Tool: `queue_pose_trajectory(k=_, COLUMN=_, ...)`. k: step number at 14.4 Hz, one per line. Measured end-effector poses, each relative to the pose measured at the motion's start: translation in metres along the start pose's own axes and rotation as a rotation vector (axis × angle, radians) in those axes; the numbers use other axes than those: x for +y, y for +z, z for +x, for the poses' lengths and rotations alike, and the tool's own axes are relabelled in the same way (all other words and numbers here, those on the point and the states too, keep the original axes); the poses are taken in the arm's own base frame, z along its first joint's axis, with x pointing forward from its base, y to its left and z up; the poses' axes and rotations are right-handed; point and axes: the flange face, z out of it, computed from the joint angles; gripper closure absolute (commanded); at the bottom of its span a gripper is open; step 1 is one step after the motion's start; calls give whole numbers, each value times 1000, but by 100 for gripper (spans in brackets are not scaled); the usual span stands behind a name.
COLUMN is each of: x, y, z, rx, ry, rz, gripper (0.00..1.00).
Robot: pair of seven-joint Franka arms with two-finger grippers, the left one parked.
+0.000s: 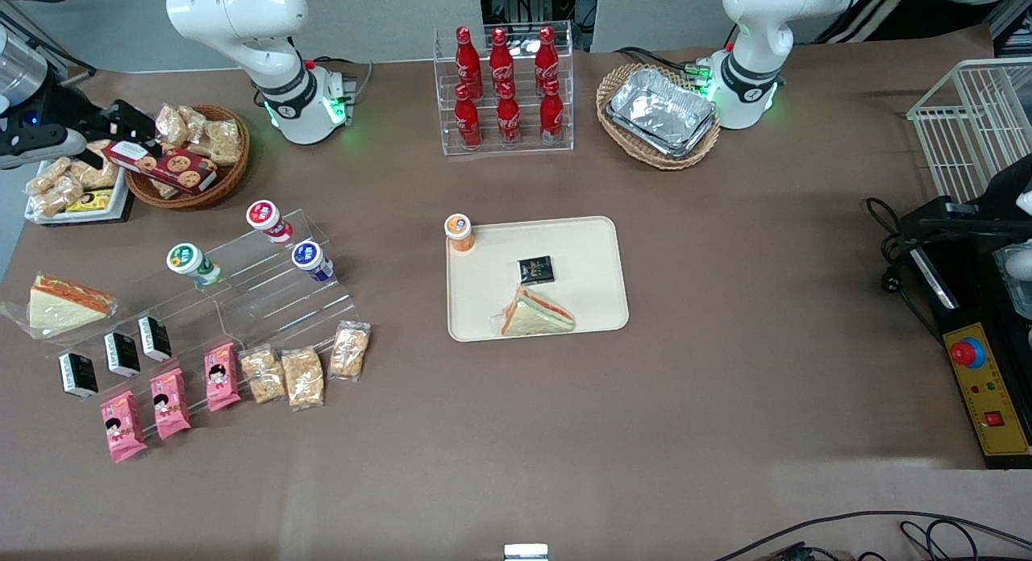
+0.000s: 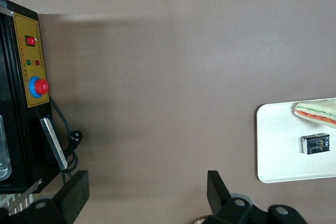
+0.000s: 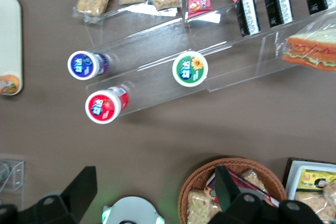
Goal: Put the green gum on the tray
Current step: 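Move the right gripper down toward the green-lidded gum bottle on the display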
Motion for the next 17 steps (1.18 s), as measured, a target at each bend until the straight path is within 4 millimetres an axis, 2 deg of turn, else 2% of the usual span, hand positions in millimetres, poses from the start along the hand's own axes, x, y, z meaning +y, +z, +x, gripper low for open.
queue_pose_trajectory(k=3, x=2, y=18, z=7, rx=22, ry=-4, rz=-20, gripper=0)
queue_pose_trajectory(k=6, x=4, y=58, z=18, rx=34, ry=-11, rz=-38, gripper=0)
queue_pose_trajectory(k=11, x=13, y=126, z=53, rx=-5, ry=-12, rz=-53, gripper=0)
queue_pose_trajectory(k=14, x=22, y=154, z=66, rx=-18, ry=-3, rz=-60, gripper=0)
queue_pose_trajectory(k=17, x=24, y=175, z=70, rx=-22, ry=-2, rz=-63, gripper=0)
